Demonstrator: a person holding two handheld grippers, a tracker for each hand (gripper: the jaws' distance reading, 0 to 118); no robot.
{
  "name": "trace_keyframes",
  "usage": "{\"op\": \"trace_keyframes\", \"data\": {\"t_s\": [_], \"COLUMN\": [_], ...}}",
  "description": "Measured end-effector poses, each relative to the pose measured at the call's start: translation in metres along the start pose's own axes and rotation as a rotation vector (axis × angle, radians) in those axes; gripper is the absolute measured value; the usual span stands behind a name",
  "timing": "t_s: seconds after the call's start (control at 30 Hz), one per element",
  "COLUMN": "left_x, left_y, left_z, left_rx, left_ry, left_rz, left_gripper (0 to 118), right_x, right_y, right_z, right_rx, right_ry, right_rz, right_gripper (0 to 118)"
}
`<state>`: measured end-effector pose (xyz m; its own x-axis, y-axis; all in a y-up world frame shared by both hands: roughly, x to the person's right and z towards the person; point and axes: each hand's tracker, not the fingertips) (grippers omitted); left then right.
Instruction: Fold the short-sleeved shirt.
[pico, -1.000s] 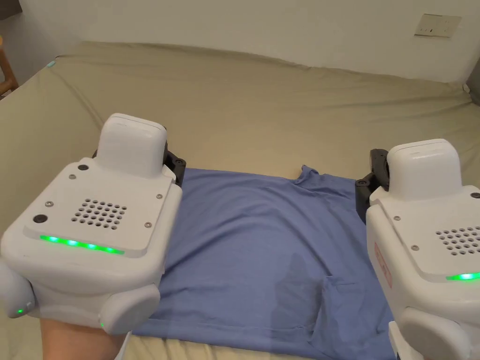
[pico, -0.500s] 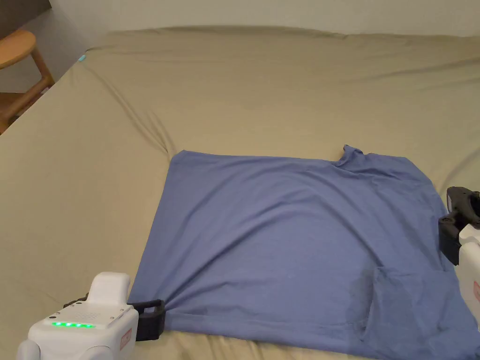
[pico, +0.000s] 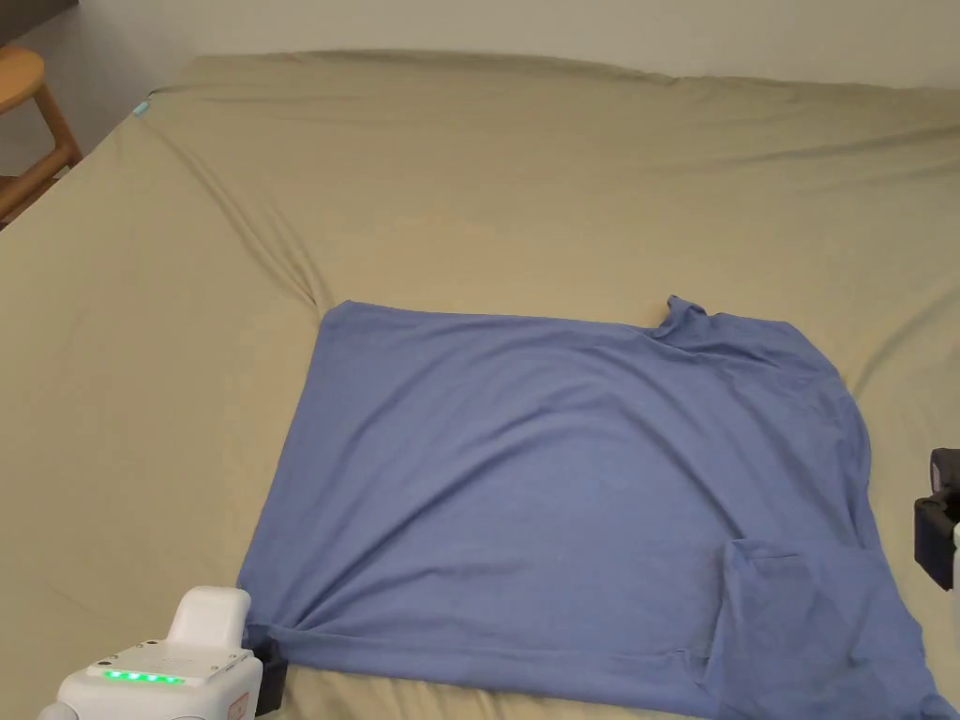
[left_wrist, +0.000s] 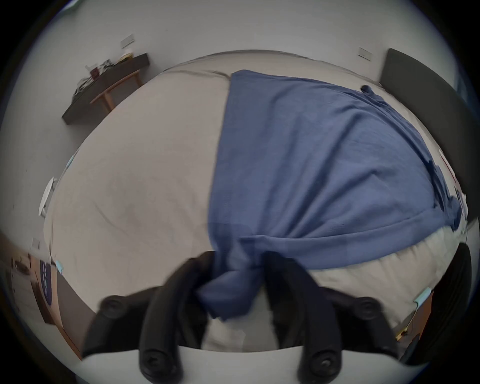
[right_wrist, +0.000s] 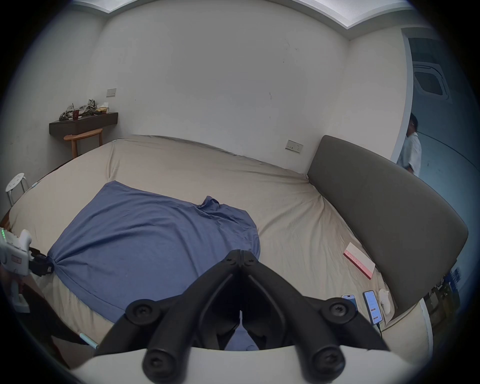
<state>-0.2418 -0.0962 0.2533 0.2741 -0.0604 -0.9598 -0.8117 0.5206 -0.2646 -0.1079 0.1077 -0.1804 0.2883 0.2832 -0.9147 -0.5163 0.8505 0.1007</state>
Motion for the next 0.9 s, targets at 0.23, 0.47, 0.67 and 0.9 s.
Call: {"op": "trace_keyframes", "data": {"t_s": [0.23, 0.47, 0.67, 0.9], "left_x": [0.006, 0.004, 0.004, 0.004], "left_y": [0.013, 0.021, 0.016, 0.011], "left_z": [0.038, 0.062, 0.056, 0.046], "left_rx": [0.138, 0.211, 0.167, 0.119], "left_ry": [0.041, 0.01, 0.022, 0.036], "left_rz": [0.022, 0.081, 0.093, 0.09], "left_gripper": [4, 4, 4, 4], "right_x": [0.014, 0.037, 0.026, 0.022], "right_y": [-0.013, -0.096, -0.169, -0.183], "right_z": [0.0, -0.043, -0.071, -0.09], "right_rx": [-0.038, -0.371, -0.652, -0.657], "right_ry": [-0.009, 0.042, 0.1, 0.119], "right_rz": [-0.027, -0.109, -0.137, -0.138], "right_gripper": [0, 48, 109, 67]}}
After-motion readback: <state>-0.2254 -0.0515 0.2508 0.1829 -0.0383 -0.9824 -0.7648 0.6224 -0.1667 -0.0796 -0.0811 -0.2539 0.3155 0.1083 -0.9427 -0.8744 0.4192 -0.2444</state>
